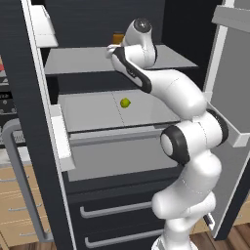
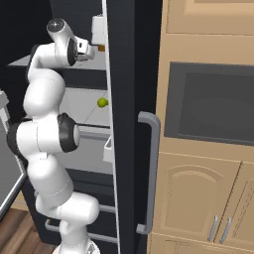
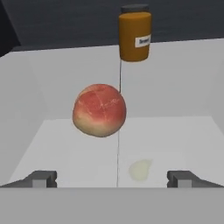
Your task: Pick the pear and peach from the fridge and place them on the plate next to the blender to make a fruit smoothie.
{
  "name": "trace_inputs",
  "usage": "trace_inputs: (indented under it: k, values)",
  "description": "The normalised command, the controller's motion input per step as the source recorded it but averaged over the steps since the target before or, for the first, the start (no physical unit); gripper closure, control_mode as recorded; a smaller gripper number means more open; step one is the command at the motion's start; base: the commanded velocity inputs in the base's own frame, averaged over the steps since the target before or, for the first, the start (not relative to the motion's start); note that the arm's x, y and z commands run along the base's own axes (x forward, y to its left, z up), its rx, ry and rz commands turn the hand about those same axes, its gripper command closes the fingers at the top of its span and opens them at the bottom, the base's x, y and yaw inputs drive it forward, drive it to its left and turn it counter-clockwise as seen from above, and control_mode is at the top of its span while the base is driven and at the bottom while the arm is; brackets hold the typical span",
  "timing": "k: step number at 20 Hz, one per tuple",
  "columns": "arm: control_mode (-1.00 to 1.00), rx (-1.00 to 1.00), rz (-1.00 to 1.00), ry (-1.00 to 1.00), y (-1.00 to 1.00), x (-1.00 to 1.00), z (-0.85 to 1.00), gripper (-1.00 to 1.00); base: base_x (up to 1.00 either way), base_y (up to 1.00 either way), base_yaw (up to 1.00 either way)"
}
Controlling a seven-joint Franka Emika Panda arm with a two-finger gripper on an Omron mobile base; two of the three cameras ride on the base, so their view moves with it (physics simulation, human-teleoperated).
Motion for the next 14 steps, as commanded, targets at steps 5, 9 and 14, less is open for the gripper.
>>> trace_inputs:
  k: [5, 9, 14]
  values:
    - [-1.0, 0.0, 0.0, 0.01, 0.07, 0.43, -0.08, -1.0, 0.0, 0.0, 0.0]
    - [-1.0, 0.0, 0.0, 0.01, 0.1, 0.43, -0.06, -1.0, 0.0, 0.0, 0.0]
    - [-1.0, 0.0, -0.01, 0.01, 0.13, 0.45, -0.06, -1.0, 0.0, 0.0, 0.0]
